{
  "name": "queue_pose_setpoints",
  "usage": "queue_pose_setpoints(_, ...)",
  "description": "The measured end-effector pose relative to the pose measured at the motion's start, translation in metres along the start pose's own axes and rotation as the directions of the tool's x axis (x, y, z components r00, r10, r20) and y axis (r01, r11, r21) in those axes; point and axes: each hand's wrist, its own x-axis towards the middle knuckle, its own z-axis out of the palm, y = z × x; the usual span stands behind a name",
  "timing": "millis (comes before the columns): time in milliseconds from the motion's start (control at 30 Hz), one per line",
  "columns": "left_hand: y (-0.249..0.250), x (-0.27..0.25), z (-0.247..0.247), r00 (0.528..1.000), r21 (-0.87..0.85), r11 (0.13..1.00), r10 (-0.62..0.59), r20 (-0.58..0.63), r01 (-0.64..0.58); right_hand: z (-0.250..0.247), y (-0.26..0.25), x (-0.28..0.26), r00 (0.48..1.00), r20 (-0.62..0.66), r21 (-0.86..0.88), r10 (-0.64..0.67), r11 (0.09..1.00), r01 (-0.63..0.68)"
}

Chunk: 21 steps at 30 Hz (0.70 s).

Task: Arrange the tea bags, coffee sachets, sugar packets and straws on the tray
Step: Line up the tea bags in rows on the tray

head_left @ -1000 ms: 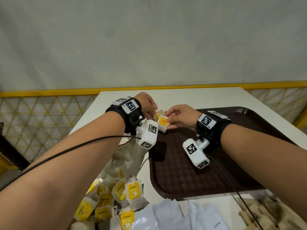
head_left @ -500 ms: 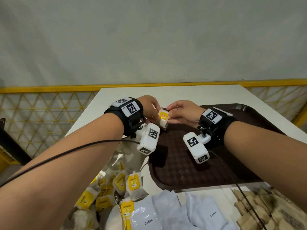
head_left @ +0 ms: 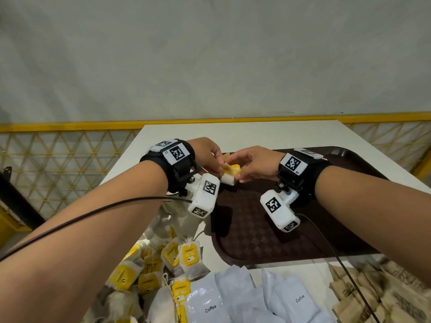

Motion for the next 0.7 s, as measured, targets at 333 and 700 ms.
queue_pose_setpoints(333, -0.002, -0.002, 0.006, 1.000, 0.005, 1.000, -0.018, 0.011, 0.018, -0.003, -0.001, 0.002, 0.997, -0.077, -0.208, 0.027, 0.977, -0.042)
queue_pose_setpoints(700, -0.004, -0.002, 0.010, 0.998, -0.059, 0.997, -0.044, 0.036, 0.046, -0.032, -0.029, -0.001, 0.994, -0.083, -0.540, 0.066, 0.835, -0.100)
